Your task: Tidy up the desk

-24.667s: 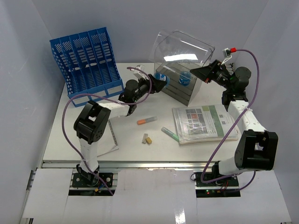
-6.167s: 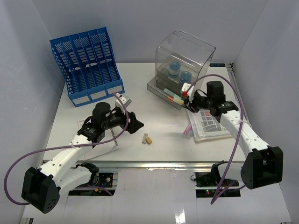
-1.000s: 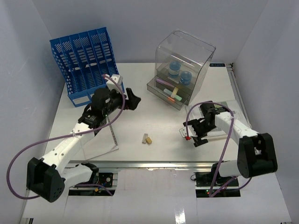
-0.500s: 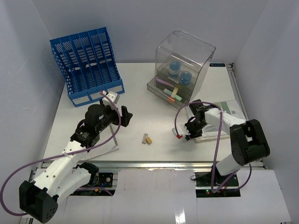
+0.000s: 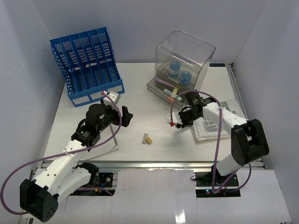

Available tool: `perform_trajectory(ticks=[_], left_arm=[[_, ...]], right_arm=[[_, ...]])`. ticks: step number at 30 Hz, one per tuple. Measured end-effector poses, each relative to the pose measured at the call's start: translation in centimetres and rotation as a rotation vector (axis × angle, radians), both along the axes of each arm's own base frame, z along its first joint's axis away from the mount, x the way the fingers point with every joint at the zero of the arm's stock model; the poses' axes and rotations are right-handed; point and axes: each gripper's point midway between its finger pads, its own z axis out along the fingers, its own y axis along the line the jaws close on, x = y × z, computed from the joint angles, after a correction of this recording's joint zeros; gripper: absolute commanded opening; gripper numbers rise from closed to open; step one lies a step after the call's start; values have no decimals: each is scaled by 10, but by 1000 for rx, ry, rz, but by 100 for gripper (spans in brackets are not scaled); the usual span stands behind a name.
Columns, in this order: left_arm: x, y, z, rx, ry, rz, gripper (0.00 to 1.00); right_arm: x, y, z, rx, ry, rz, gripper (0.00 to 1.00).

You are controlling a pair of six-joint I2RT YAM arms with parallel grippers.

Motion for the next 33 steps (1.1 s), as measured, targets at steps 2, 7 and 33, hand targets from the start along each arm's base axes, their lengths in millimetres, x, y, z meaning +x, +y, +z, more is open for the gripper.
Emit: perform_trajectory(ticks=[2,7,33], left_arm=[[0,0,0,0,0,0,98],[0,-1,1,-5,-3,-2,98],[0,-26,-7,-125,56,-75,98]], right_arm=[[13,21,26,89,-14,-24,8],[47,70,109,327,-25,-135,8],[191,75,130,505,-131,-882,75]])
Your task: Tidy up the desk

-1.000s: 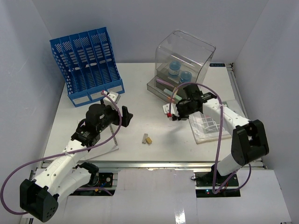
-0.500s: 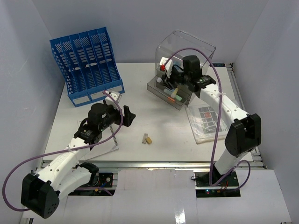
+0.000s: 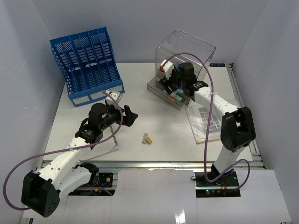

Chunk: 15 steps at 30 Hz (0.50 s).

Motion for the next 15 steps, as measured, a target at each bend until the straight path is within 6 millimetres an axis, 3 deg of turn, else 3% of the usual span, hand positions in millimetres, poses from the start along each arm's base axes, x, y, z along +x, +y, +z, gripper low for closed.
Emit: perform_trajectory(ticks=[2,4,10,15], left_arm=[[0,0,0,-1,-1,-3,98],[-1,-1,1,-3,-1,-6,98],[-2,-1,5,-9,-14,-9,98],[-4,0,12,-19,-33,-10,98]], right_arm=[[-2,2,0,2,2,13,74],[-9,6,-3,-2,24,60,65],[-60,31,-12,-25,123,362,13],[-97,54,-36,-132,153,502,8]])
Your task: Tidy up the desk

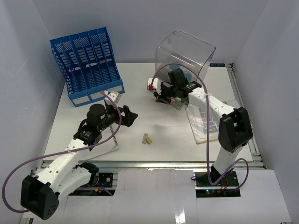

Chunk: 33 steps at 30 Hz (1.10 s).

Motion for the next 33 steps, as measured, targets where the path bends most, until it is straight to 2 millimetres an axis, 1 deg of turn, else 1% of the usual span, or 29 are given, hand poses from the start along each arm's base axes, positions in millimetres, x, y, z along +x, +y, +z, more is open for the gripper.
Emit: perform_trajectory(ticks=[2,4,5,7,10,15,17,19,20,21,25,28,30,31,33], left_arm=[[0,0,1,-1,-4,0,98],[0,0,1,-1,-4,0,98],[0,0,1,-1,-4,0,98],[0,0,1,-1,-4,0,98],[-1,0,1,0,-4,0,98],[-1,0,1,1,-5,-1,98],[0,0,1,1,-5,-1,98],[-1,1,1,1,-6,-1,98],[-1,1,2,1,-7,-1,98],[-1,1,2,0,-8,-1,98],[-1,1,3,-1,-10,-1,98],[-2,1,4,-2,-14,-1,98],[-2,1,5,-3,-15,-1,98],[-2,1,5,-3,-16,-1,98],[-2,1,5,-4,-17,-1,98]], right_arm=[[-3,8,-14,-48,0,1,8],[-1,11,-34,-104,10,-29,8],[1,10,-43,-133,16,-48,8],[11,5,-59,-189,23,-101,8],[28,-2,-71,-236,14,-168,8],[38,-14,-73,-268,0,-233,8],[39,-15,-70,-267,-8,-245,8],[41,-16,-62,-259,-29,-259,8],[43,-17,-54,-252,-46,-269,8],[45,-19,-44,-243,-66,-280,8],[52,-26,10,-180,-184,-333,8],[55,-37,39,-152,-250,-373,8],[61,-46,44,-154,-277,-406,8],[64,-51,43,-164,-283,-424,8],[70,-66,34,-205,-282,-461,8]])
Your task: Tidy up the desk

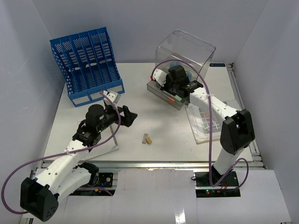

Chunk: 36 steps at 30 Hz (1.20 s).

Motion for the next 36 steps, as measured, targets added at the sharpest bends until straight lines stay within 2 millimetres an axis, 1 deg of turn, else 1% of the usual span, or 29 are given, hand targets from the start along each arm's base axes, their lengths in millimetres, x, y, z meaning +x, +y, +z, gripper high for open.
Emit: perform_trajectory(ticks=[5,9,12,18,22,25,28,30,34,36], left_arm=[[0,0,1,-1,-2,0,98],[0,0,1,-2,-4,0,98],[0,0,1,-2,-4,0,98],[0,0,1,-2,-4,0,98],[0,0,1,-2,-4,0,98],[0,0,1,-2,-4,0,98],[0,0,1,-1,-4,0,98],[0,0,1,0,-5,-1,98],[0,0,1,1,-6,-1,98],[0,0,1,1,-6,-1,98]], right_arm=[[12,-31,-31,-96,34,-74,8],[16,-43,-46,-147,50,-101,8],[18,-46,-54,-168,58,-105,8],[30,-44,-81,-217,95,-113,8],[37,-41,-94,-237,113,-113,8],[41,-39,-94,-236,112,-114,8],[43,-35,-88,-219,107,-110,8],[43,-29,-83,-186,110,-96,8],[31,-18,-66,-114,129,-43,11],[20,-7,-49,-43,139,11,12]])
